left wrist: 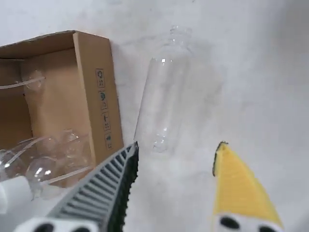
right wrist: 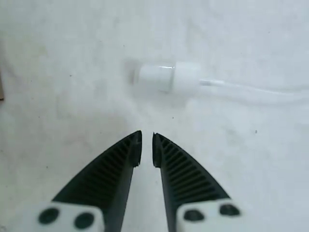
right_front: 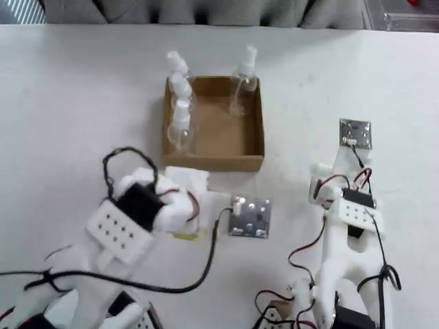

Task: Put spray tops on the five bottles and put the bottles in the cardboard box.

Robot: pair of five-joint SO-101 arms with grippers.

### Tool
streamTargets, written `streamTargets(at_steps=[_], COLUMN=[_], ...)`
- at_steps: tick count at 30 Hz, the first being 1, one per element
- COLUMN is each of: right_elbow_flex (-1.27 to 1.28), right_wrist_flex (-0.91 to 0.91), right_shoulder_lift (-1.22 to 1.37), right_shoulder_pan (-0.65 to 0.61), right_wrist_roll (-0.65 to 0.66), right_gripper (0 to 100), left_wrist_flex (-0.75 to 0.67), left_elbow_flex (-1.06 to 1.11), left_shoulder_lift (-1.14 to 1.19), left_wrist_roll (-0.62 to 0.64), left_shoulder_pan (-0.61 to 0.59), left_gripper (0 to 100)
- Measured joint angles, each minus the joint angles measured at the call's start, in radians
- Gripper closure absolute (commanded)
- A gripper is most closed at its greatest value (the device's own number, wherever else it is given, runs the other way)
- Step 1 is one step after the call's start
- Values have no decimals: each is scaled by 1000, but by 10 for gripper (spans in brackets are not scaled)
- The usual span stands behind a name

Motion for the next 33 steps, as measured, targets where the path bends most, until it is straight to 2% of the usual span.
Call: streamTargets(at_steps=[6,12,18,26,33], right_elbow_flex=[0,0,0,0,0], right_wrist_flex=[-9,-28,-28,-28,-28], right_shoulder_lift=[0,0,0,0,0], right_shoulder_pan=[0,0,0,20,18], right_wrist_roll=[0,0,0,28,31], right_gripper=[981,981,982,982,982], left_wrist_flex=[25,-80,-107,-74,-69], left_elbow_flex=[0,-8,-170,-457,-551], left_shoulder_lift=[117,258,457,772,910], left_wrist_roll=[-64,-78,-81,-81,-81], left_shoulder_pan=[0,3,57,52,51], left_gripper=[747,745,744,744,743])
